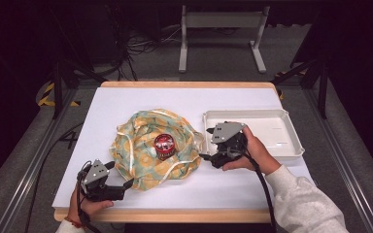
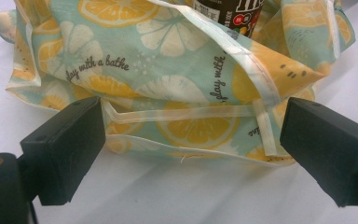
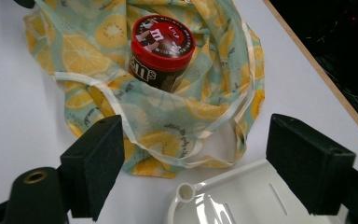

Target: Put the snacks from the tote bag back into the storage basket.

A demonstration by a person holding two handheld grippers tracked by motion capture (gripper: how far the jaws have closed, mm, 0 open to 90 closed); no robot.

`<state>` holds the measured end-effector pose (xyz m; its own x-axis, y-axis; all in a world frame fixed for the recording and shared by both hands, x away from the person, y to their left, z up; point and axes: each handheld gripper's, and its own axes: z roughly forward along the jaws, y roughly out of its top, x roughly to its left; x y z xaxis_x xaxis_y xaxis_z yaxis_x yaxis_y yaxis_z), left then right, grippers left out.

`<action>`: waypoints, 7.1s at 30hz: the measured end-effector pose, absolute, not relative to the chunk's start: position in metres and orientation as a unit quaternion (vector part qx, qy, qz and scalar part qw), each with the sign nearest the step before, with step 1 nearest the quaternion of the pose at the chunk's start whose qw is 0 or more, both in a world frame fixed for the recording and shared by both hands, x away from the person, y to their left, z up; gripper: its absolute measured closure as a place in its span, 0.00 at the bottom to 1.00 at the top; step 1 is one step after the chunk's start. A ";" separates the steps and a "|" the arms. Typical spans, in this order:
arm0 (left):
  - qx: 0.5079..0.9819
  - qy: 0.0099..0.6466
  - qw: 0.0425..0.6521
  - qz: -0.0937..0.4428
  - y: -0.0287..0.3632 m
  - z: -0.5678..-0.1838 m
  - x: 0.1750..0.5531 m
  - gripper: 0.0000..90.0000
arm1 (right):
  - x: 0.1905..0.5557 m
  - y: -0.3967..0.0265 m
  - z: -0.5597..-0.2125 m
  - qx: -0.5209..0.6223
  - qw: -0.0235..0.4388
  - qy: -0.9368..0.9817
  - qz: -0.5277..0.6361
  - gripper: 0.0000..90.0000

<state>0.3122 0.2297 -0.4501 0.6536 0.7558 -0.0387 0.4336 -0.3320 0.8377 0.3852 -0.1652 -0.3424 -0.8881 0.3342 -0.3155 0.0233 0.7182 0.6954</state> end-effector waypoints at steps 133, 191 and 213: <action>0.793 0.383 0.440 0.174 0.242 -0.453 0.296 0.08 | 0.443 -0.048 -0.316 0.061 0.139 0.955 0.254 0.28; 0.799 0.381 0.431 0.173 0.238 -0.454 0.300 0.08 | 0.442 -0.162 -0.284 0.138 0.186 0.936 0.265 0.28; 0.800 0.380 0.430 0.172 0.238 -0.455 0.300 0.08 | 0.459 -0.194 -0.309 0.166 0.190 0.936 0.244 0.28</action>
